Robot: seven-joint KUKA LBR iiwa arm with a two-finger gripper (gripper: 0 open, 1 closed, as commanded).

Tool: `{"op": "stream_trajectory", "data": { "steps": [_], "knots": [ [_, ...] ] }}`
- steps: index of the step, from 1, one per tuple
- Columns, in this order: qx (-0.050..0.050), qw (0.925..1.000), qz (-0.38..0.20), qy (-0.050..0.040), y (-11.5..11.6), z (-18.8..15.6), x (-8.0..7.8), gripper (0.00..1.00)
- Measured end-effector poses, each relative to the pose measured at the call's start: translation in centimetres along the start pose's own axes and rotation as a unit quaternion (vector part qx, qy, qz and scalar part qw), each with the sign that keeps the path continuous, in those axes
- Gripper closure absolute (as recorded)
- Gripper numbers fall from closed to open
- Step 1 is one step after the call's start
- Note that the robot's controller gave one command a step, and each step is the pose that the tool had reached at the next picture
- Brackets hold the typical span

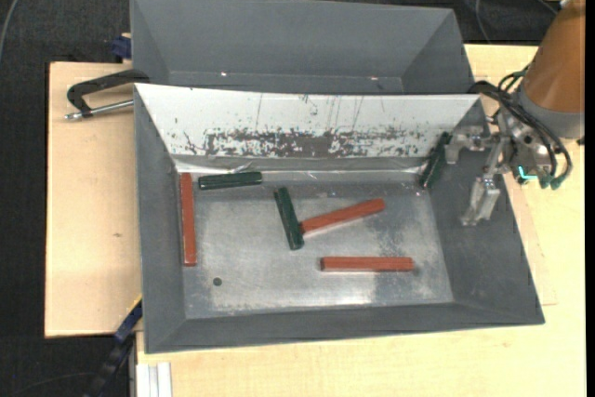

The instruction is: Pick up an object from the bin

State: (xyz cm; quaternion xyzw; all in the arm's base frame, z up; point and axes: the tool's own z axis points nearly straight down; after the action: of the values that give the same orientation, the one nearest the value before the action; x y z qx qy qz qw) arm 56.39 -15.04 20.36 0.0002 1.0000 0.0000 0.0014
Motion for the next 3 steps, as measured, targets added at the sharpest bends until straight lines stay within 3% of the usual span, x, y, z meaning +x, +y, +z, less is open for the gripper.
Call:
{"op": "stream_trajectory", "data": {
  "steps": [1, 2, 3],
  "knots": [
    [0.000, 0.9992, -0.039, -0.0009, 9.3, 13.2, 2.9, 0.00],
    [-0.001, 1.0000, 0.008, 0.0016, 12.3, 10.2, 5.6, 0.00],
    [-0.001, 1.0000, 0.004, 0.0017, 13.1, 8.8, 7.2, 0.00]
  ]
}}
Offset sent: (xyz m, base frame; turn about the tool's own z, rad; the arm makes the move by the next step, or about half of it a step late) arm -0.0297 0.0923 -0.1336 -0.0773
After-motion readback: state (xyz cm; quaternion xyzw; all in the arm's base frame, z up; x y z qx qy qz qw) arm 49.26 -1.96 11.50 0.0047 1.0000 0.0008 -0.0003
